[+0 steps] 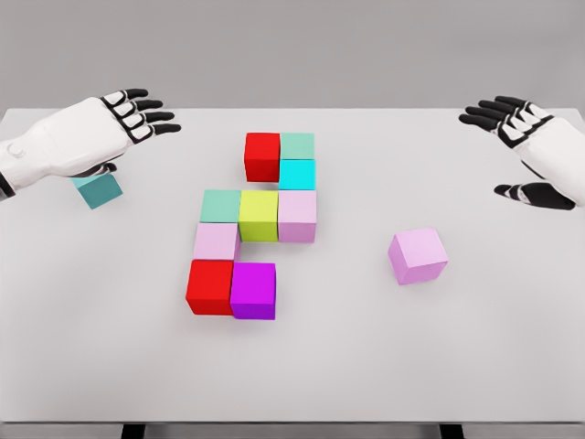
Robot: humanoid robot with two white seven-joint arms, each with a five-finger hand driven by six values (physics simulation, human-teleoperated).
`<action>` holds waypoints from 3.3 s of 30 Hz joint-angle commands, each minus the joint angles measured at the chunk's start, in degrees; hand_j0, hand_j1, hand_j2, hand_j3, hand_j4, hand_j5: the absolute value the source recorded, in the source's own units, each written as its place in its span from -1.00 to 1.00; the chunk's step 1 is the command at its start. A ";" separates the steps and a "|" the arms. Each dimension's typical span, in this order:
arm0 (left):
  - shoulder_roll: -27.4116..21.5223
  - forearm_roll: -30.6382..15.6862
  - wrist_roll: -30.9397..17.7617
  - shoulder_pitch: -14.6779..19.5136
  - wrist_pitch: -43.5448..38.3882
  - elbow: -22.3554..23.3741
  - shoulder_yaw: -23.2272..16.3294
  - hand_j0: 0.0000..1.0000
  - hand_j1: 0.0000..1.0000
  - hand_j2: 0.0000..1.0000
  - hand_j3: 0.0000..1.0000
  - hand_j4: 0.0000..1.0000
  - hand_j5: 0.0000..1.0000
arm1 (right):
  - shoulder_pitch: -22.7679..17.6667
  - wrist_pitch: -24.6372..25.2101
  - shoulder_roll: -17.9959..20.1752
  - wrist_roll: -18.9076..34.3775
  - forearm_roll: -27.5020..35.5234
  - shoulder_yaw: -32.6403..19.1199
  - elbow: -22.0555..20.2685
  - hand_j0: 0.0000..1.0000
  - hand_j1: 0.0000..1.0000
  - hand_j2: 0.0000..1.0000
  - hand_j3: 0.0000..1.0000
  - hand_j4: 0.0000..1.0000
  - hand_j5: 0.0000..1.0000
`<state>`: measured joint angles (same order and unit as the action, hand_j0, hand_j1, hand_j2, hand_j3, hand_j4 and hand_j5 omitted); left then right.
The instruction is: Assemble the squares on the desktop into the number 2
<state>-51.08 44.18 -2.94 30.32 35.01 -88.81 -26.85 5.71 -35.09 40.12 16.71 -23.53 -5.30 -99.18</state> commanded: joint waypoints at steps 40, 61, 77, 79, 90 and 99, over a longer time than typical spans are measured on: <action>-3.94 -6.47 0.12 25.58 -0.01 21.40 -32.30 1.00 1.00 1.00 1.00 1.00 1.00 | 44.56 0.09 19.65 13.35 8.76 64.63 8.48 0.98 0.98 0.98 0.98 0.98 0.98; -3.42 -14.38 0.12 26.02 -0.01 28.69 -38.11 1.00 1.00 1.00 1.00 1.00 1.00 | 44.74 0.09 16.05 13.61 3.14 66.21 6.72 0.98 0.98 0.98 0.98 0.98 0.98; 1.24 -9.72 0.03 26.19 -0.01 33.87 -39.16 1.00 1.00 1.00 1.00 1.00 1.00 | 44.65 0.09 14.64 14.05 0.06 67.18 8.13 0.97 0.97 0.97 0.97 0.97 0.97; 2.03 -9.20 0.03 26.19 -0.01 34.93 -39.16 1.00 1.00 1.00 1.00 1.00 1.00 | 44.74 0.09 14.64 15.46 0.06 67.18 8.13 0.85 0.85 0.85 0.85 0.85 0.85; 3.79 -7.53 0.03 26.10 -0.01 36.69 -39.16 1.00 1.00 1.00 1.00 1.00 1.00 | 44.91 0.09 14.03 18.27 -0.21 66.83 7.77 0.25 0.25 0.25 0.25 0.25 0.25; 3.79 -6.65 0.03 26.02 -0.01 37.30 -39.95 1.00 1.00 1.00 1.00 1.00 1.00 | 45.18 0.09 17.01 18.10 0.67 66.04 0.57 0.25 0.25 0.25 0.25 0.25 0.25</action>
<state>-47.28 37.64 -2.93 56.25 35.02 -51.87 -66.85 50.89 -35.13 56.12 34.81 -23.26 60.85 -96.40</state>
